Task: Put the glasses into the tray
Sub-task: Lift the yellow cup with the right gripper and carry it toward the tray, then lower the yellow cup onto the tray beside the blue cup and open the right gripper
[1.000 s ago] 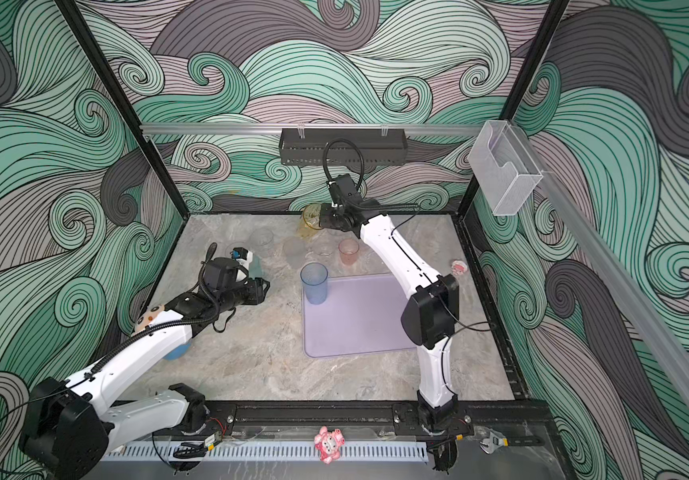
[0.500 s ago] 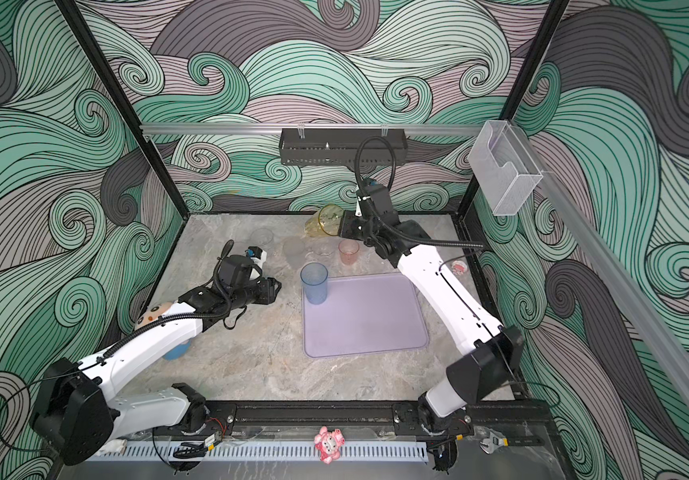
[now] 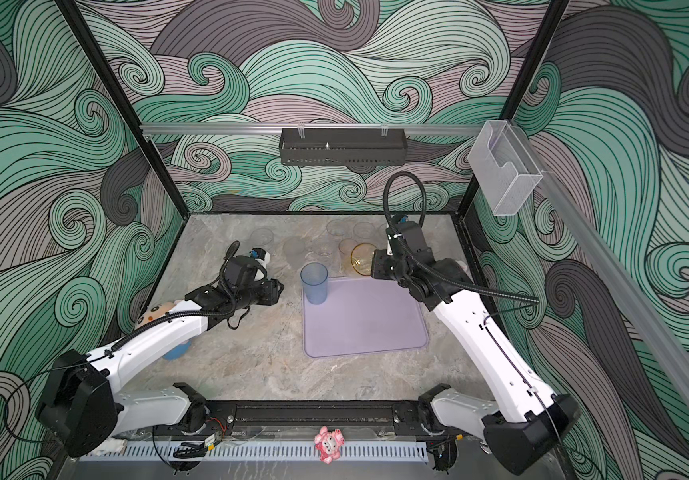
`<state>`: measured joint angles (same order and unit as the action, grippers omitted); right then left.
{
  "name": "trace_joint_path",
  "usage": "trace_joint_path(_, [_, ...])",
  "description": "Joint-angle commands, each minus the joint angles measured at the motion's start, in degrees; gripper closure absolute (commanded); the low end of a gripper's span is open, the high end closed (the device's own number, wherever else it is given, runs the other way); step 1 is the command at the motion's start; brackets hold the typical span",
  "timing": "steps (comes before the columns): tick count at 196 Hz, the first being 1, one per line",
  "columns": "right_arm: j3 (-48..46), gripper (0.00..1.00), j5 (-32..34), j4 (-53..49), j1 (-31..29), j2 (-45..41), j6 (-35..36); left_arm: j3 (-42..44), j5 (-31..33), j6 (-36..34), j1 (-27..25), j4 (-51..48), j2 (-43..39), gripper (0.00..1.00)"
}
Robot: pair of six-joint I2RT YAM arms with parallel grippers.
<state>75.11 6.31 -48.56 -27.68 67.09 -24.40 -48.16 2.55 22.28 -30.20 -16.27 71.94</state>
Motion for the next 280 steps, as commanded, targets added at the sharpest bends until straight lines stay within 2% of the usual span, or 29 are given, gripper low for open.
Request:
trace_joint_path(1, [-4.9,1.0,2.8,-6.6,-0.4,-3.2,-0.2,0.8,2.0,0.4,-0.4,1.2,-0.5,0.46])
trace_joint_path(45, [-10.7,1.0,5.0,-9.1,-7.7,-4.6,-5.0,3.6,3.4,2.3,-0.4,2.4,-0.4,0.46])
trace_joint_path(82, [-8.8,1.0,8.1,-8.7,-16.5,1.4,-6.2,3.9,5.2,3.2,-0.4,0.2,-0.4,0.48])
trace_joint_path(124, [-4.5,1.0,8.6,-5.1,-21.9,9.5,-6.1,4.5,6.8,3.2,-0.4,0.3,-1.0,0.48])
trace_joint_path(150, [-3.5,1.0,5.1,-1.9,-22.7,14.5,-6.9,4.6,7.4,2.6,-0.4,0.3,-1.4,0.48])
trace_joint_path(189, [-0.9,1.0,3.3,1.2,-22.7,19.6,-7.0,5.1,7.5,2.7,-0.4,1.5,-1.7,0.48])
trace_joint_path(280, [3.9,1.0,4.3,0.5,-22.7,27.7,-5.3,6.0,6.8,2.9,-0.4,3.3,-2.2,0.48])
